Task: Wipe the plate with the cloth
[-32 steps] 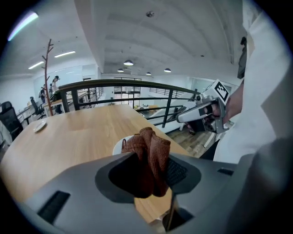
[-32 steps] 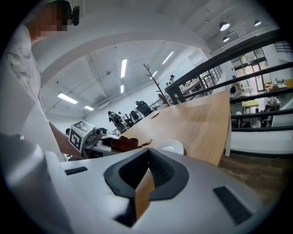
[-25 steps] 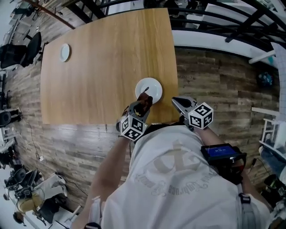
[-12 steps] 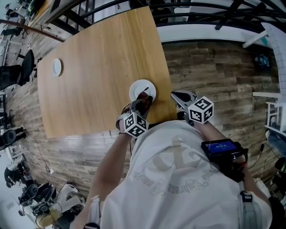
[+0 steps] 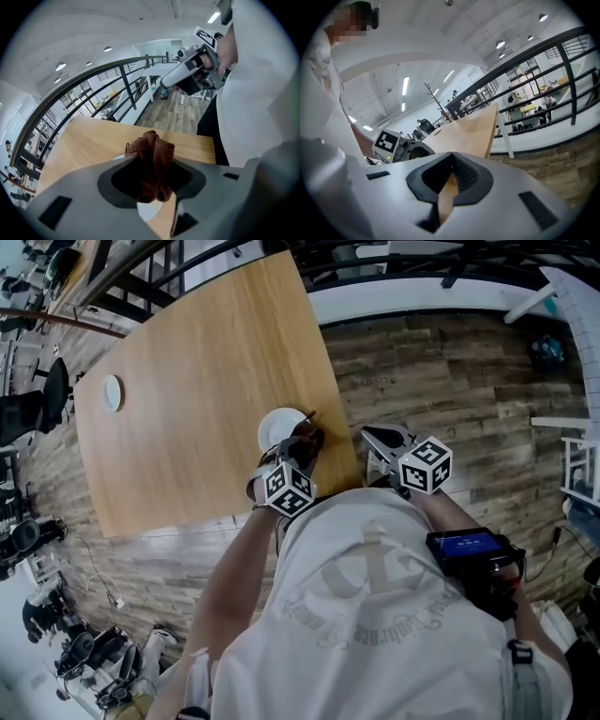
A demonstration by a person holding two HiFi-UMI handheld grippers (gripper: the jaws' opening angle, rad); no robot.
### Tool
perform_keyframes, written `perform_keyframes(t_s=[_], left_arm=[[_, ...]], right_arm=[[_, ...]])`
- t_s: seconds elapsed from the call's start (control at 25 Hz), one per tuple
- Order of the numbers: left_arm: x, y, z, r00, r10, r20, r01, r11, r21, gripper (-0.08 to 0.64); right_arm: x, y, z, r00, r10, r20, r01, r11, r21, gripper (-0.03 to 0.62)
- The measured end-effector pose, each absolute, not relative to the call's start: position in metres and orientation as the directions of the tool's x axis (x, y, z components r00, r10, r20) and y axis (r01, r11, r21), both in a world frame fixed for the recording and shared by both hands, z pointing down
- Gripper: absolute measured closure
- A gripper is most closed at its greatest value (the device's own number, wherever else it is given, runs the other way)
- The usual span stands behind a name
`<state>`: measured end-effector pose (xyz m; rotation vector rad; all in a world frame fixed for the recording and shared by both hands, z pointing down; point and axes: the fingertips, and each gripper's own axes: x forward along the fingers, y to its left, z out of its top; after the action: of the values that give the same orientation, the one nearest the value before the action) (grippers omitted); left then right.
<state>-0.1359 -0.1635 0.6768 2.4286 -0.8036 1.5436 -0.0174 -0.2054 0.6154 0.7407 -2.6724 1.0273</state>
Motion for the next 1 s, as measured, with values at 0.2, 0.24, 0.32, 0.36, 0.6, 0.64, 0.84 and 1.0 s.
perform_keyframes(t_s=[0.2,0.24,0.32,0.36,0.6,0.64,0.84,1.0], left_arm=[[-0.126,-0.170,0.681,0.315,-0.347,0.883,-0.501,-0.851,-0.156,0.391],[-0.127,-0.171,0.682,0.310,-0.348,0.885,-0.505,-0.848,-0.157,0.391],[-0.134,-0.170,0.680,0.294,-0.355,0.887,-0.519,-0.839,-0.163,0.391],[-0.138,-0.168,0.679,0.286,-0.358,0.889,-0.526,-0.834,-0.167,0.391],[-0.175,-0.151,0.677,0.217,-0.374,0.902,-0.596,-0.782,-0.182,0.391],[-0.182,-0.148,0.678,0.203,-0.376,0.904,-0.610,-0.771,-0.184,0.391],[-0.215,-0.141,0.679,0.142,-0.379,0.914,-0.642,-0.738,-0.207,0.391],[-0.231,-0.146,0.677,0.099,-0.383,0.918,-0.650,-0.724,-0.232,0.391]], right_arm=[[-0.003,-0.204,0.619,-0.850,-0.401,0.341,-0.526,0.618,-0.583,0.580],[-0.002,-0.205,0.619,-0.850,-0.402,0.340,-0.526,0.619,-0.584,0.580],[-0.003,-0.207,0.618,-0.854,-0.398,0.336,-0.520,0.623,-0.584,0.578],[-0.003,-0.207,0.618,-0.856,-0.393,0.335,-0.516,0.626,-0.585,0.578],[-0.010,-0.207,0.615,-0.873,-0.361,0.329,-0.489,0.645,-0.587,0.580],[-0.012,-0.206,0.615,-0.875,-0.355,0.329,-0.484,0.648,-0.587,0.580],[-0.016,-0.203,0.616,-0.882,-0.333,0.333,-0.471,0.657,-0.589,0.580],[-0.014,-0.202,0.615,-0.881,-0.334,0.335,-0.473,0.656,-0.588,0.579]])
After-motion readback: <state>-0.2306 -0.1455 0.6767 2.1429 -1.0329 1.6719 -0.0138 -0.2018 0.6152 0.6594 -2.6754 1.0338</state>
